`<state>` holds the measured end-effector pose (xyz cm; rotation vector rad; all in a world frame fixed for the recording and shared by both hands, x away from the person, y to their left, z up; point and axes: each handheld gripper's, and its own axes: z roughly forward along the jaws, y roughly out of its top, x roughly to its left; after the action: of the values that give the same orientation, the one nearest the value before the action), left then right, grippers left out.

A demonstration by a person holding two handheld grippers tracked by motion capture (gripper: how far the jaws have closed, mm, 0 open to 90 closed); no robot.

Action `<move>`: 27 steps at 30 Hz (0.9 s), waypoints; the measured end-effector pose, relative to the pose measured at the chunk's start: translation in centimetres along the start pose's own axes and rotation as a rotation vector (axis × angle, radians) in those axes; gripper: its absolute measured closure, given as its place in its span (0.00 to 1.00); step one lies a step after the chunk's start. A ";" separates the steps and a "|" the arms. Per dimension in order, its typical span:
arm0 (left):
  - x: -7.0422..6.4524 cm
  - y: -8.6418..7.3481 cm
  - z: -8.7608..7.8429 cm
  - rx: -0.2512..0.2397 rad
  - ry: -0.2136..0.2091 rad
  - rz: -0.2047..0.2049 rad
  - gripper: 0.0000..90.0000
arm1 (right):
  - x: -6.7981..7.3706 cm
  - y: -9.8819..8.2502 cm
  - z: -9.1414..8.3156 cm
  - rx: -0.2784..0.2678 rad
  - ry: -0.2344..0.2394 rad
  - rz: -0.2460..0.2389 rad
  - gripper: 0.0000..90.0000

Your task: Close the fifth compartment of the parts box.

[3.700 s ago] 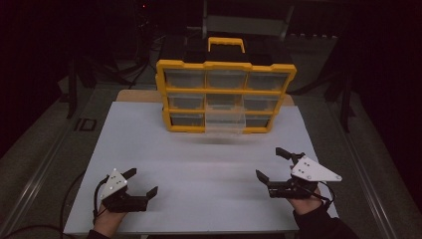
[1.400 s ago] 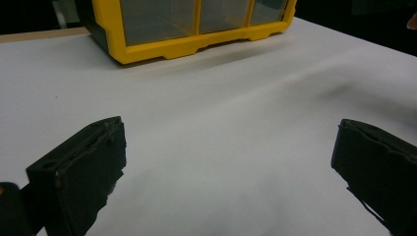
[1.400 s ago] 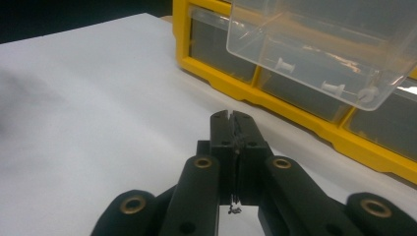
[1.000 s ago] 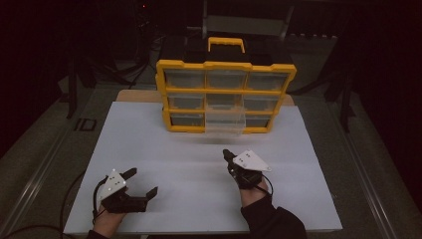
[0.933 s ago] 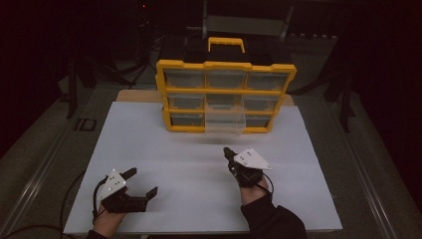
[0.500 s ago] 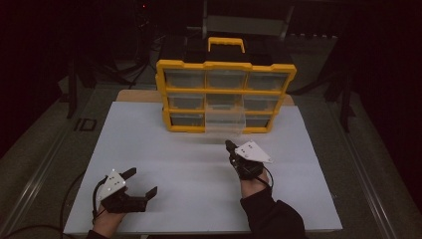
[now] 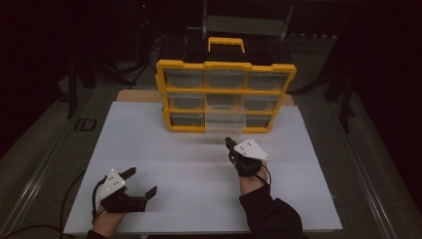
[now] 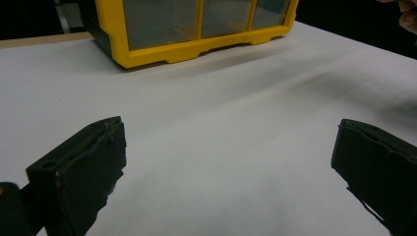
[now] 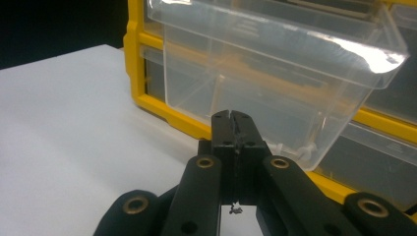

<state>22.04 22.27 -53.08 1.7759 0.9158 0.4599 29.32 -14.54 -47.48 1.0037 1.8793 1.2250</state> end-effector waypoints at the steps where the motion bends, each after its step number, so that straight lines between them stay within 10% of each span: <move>1: 0.0 0.0 0.0 0.001 0.000 0.000 0.00 | 0.0 -0.1 0.1 0.001 -0.002 -0.003 1.00; 27: 0.0 0.0 0.0 0.000 -0.001 -0.003 0.00 | -1.2 -0.1 1.7 0.026 -0.039 0.007 1.00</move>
<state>22.04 22.31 -53.10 1.7742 0.9182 0.4573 31.27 -14.87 -48.05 1.0410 1.8675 1.1798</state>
